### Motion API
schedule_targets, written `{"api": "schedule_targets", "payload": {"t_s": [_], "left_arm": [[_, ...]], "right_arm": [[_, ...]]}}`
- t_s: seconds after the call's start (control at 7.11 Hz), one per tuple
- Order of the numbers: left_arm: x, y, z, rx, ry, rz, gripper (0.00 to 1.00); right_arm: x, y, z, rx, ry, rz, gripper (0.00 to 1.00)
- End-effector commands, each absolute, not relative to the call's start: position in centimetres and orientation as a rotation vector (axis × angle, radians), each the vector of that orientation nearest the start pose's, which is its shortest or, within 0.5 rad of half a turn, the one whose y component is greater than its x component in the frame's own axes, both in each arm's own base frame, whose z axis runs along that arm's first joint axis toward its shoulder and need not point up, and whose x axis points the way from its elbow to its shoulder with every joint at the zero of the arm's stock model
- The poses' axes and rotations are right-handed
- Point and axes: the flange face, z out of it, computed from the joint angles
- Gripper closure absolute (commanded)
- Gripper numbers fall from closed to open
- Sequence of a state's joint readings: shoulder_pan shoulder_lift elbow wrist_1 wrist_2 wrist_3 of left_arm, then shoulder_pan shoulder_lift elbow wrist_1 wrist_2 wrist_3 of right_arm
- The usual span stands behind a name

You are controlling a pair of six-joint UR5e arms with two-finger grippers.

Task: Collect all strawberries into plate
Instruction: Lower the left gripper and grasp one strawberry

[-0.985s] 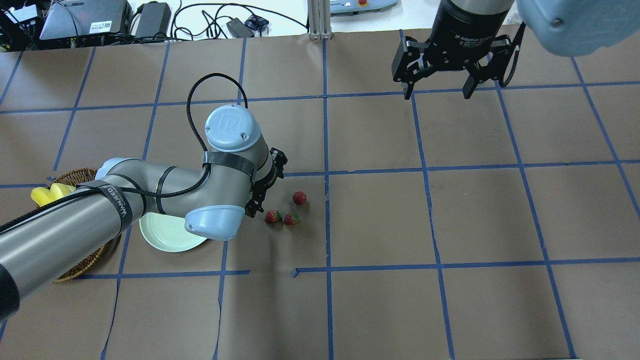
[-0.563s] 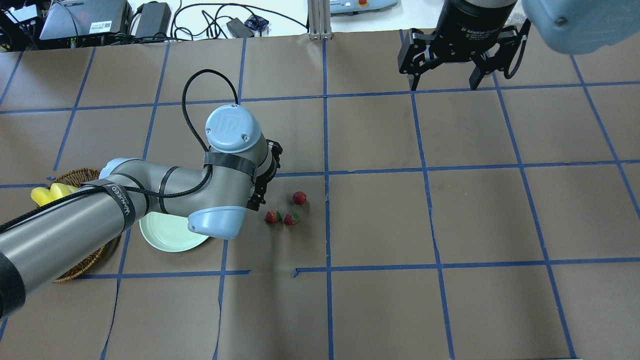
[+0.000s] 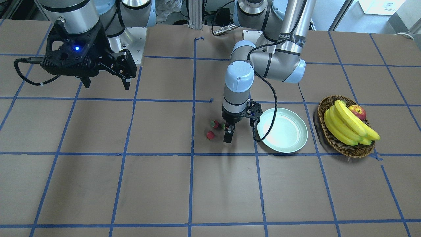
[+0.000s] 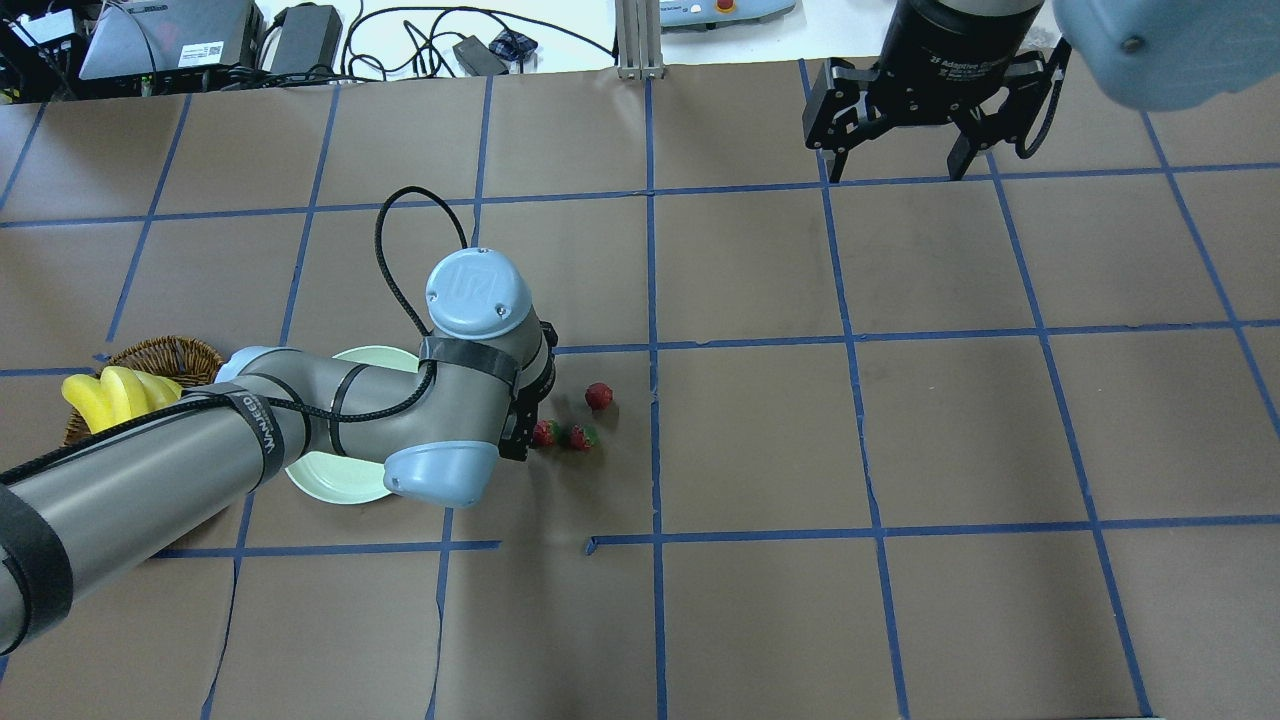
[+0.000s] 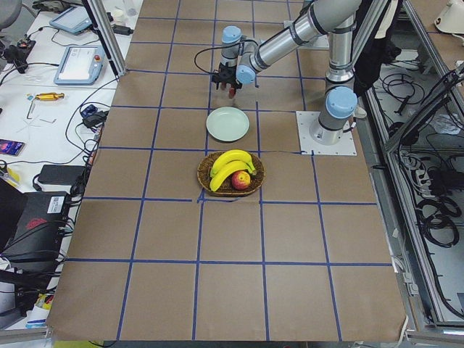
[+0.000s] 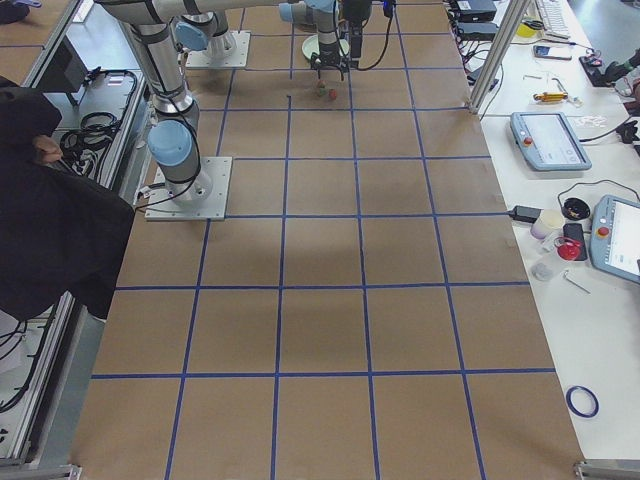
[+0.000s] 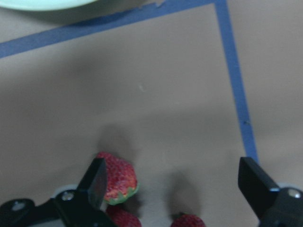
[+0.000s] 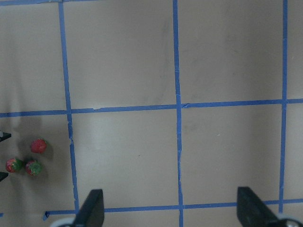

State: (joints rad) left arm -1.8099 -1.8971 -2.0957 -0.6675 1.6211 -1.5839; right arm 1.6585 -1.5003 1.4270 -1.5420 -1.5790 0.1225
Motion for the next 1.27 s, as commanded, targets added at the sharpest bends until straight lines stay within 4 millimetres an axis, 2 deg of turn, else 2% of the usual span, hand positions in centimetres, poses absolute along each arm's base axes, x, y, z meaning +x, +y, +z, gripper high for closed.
{"api": "schedule_targets", "payload": {"t_s": [0.0,0.28,0.42,0.56,0.98,1.13], "left_arm": [[-24.4,-44.8,16.6,-1.945,2.451,-0.083,0.03],[-24.4,-44.6,16.1,-1.868,2.501,-0.063,0.3],[-24.5,-44.7,16.2,-1.853,2.518,-0.058,0.51],[-24.5,-44.7,16.2,-1.847,2.522,-0.058,0.59],[-24.6,-44.6,16.9,-1.828,2.557,-0.048,0.69],[-24.5,-44.6,17.5,-1.814,2.57,-0.058,0.69]], "right_arm": [[17.9,-51.0,51.9,0.053,3.141,-0.065,0.0],[17.9,-51.0,51.9,0.053,3.138,-0.065,0.0],[17.9,-51.1,51.9,0.053,3.137,-0.067,0.0],[17.9,-51.1,52.0,0.053,3.143,-0.073,0.0],[17.8,-51.1,52.0,0.056,3.142,-0.073,0.0],[17.8,-51.2,52.0,0.056,3.142,-0.071,0.0]]}}
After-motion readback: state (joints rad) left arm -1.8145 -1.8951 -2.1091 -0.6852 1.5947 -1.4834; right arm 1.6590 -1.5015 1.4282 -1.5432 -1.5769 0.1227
